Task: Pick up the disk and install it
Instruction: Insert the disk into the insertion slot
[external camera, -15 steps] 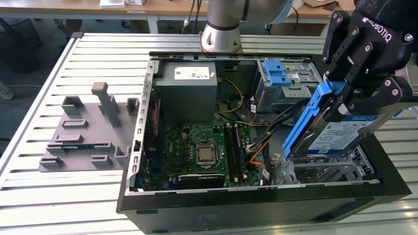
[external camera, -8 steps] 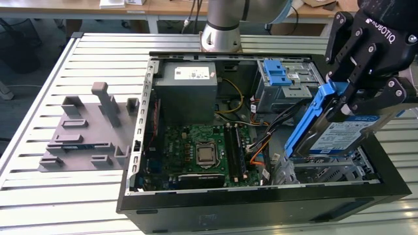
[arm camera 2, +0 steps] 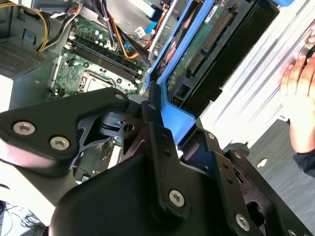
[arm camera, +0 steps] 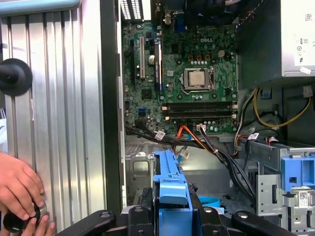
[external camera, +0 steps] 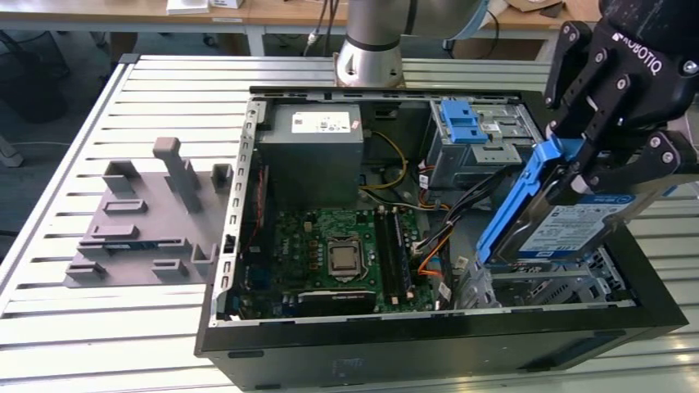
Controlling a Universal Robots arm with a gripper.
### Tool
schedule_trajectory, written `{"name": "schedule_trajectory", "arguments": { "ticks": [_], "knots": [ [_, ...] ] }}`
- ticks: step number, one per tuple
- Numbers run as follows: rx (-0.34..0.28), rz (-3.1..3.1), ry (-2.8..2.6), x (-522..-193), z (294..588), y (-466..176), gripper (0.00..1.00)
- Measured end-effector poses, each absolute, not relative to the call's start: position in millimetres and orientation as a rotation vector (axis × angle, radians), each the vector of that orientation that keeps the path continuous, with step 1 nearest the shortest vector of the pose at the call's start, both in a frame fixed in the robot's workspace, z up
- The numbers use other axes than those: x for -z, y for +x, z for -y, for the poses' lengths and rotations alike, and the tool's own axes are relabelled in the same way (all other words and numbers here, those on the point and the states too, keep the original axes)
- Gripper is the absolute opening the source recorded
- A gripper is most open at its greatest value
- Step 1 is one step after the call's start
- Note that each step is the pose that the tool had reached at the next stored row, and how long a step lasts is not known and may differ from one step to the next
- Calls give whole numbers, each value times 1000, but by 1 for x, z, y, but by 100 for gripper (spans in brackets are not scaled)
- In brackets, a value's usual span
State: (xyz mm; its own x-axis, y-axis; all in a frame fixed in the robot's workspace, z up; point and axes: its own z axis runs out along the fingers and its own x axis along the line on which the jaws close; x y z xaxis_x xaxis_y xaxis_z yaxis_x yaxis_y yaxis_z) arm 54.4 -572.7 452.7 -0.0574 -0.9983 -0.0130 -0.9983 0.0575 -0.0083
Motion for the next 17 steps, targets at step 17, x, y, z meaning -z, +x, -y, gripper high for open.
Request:
{"name": "schedule_trajectory", "arguments": {
  "ticks": [17],
  "knots": [
    [-5,-2273,-2146,-446,572,63,37]
  ]
}}
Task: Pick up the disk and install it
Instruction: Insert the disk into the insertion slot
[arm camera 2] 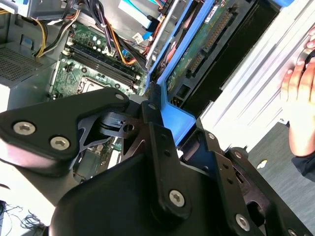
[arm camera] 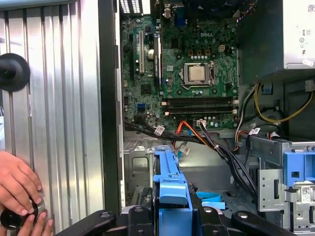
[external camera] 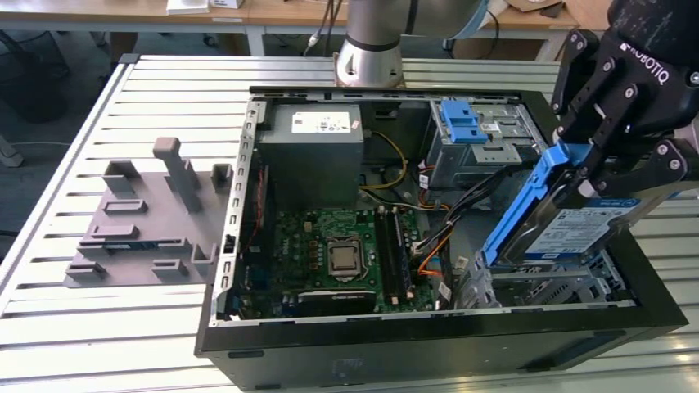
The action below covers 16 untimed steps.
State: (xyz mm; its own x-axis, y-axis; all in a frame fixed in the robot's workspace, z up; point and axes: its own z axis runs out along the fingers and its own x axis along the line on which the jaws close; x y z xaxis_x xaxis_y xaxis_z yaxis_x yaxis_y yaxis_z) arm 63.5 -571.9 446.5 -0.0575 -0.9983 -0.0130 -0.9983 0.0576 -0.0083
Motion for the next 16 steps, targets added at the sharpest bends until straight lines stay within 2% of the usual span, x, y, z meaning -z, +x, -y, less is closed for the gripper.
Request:
{"name": "schedule_trajectory", "arguments": {
  "ticks": [16],
  "knots": [
    [-5,-2274,-2146,-440,571,67,37]
  ]
}}
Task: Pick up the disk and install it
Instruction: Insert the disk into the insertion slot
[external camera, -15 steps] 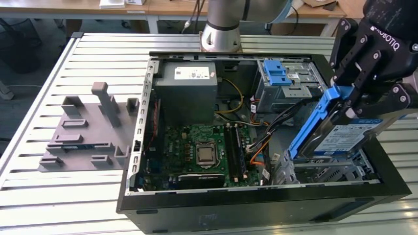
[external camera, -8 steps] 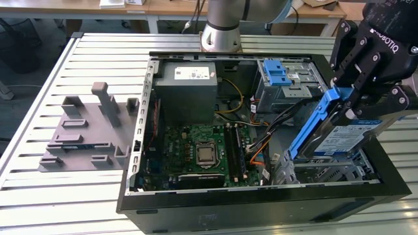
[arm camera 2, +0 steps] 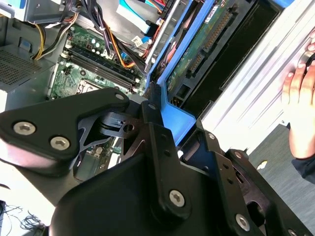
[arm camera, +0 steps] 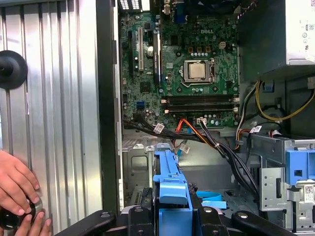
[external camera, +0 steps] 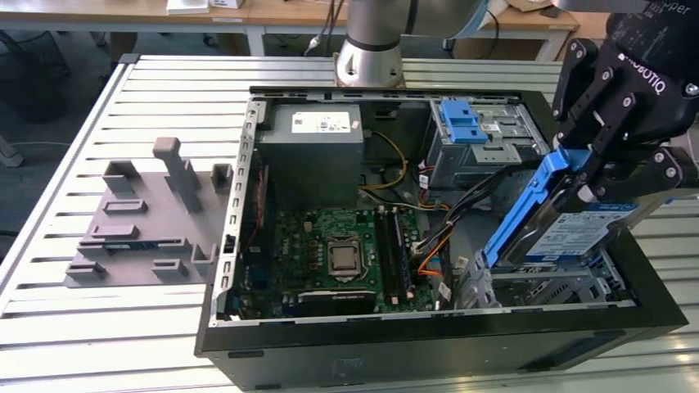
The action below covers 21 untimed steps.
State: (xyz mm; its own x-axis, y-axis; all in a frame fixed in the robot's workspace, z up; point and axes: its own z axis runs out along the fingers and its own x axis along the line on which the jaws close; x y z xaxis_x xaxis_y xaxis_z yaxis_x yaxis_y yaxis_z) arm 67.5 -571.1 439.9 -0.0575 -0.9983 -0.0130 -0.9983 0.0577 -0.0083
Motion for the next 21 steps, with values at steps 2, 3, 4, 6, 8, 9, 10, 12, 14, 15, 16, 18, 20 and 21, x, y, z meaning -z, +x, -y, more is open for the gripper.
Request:
{"name": "schedule_trajectory", "arguments": {
  "ticks": [2,3,4,6,8,9,10,12,14,15,16,18,20,21],
  "knots": [
    [-4,-2274,-2146,-439,571,68,37],
    [-4,-2274,-2146,-439,571,68,37],
    [-4,-2274,-2146,-438,571,68,37],
    [-5,-2274,-2146,-437,571,68,37],
    [-5,-2274,-2146,-436,571,68,37],
    [-5,-2274,-2146,-435,571,68,37],
    [-4,-2274,-2146,-435,571,68,37],
    [-5,-2274,-2146,-433,571,68,37],
    [-5,-2274,-2146,-431,571,68,37],
    [-4,-2274,-2146,-430,571,68,37],
    [-4,-2274,-2146,-430,571,68,37],
    [-5,-2274,-2146,-428,571,68,37],
    [-5,-2274,-2146,-426,571,68,37],
    [-5,-2274,-2146,-425,571,68,37]
  ]
}}
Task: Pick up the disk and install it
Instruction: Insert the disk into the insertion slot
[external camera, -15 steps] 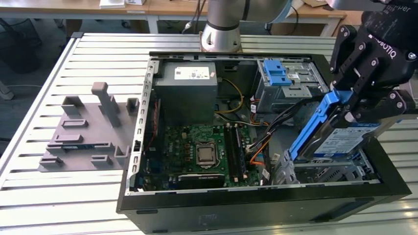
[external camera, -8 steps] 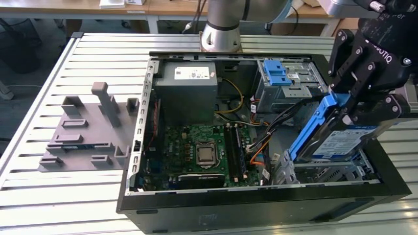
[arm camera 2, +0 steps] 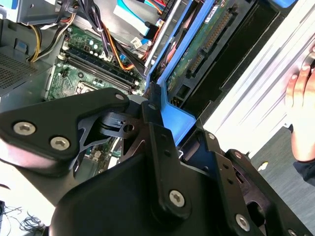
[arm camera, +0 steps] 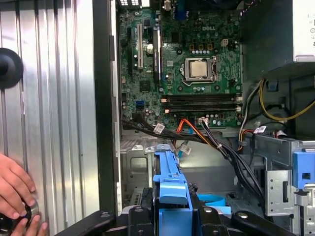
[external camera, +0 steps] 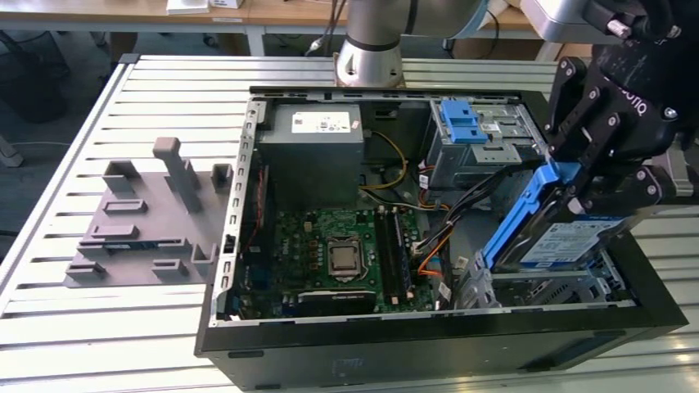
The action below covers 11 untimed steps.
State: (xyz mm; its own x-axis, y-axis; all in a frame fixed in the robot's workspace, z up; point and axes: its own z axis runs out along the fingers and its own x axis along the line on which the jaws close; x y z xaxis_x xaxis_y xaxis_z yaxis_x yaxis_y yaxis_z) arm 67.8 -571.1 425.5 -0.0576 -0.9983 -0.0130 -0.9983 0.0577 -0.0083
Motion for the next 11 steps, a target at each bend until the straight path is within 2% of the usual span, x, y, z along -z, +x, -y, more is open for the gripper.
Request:
{"name": "schedule_trajectory", "arguments": {
  "ticks": [11],
  "knots": [
    [-5,-2274,-2146,-416,571,68,37]
  ]
}}
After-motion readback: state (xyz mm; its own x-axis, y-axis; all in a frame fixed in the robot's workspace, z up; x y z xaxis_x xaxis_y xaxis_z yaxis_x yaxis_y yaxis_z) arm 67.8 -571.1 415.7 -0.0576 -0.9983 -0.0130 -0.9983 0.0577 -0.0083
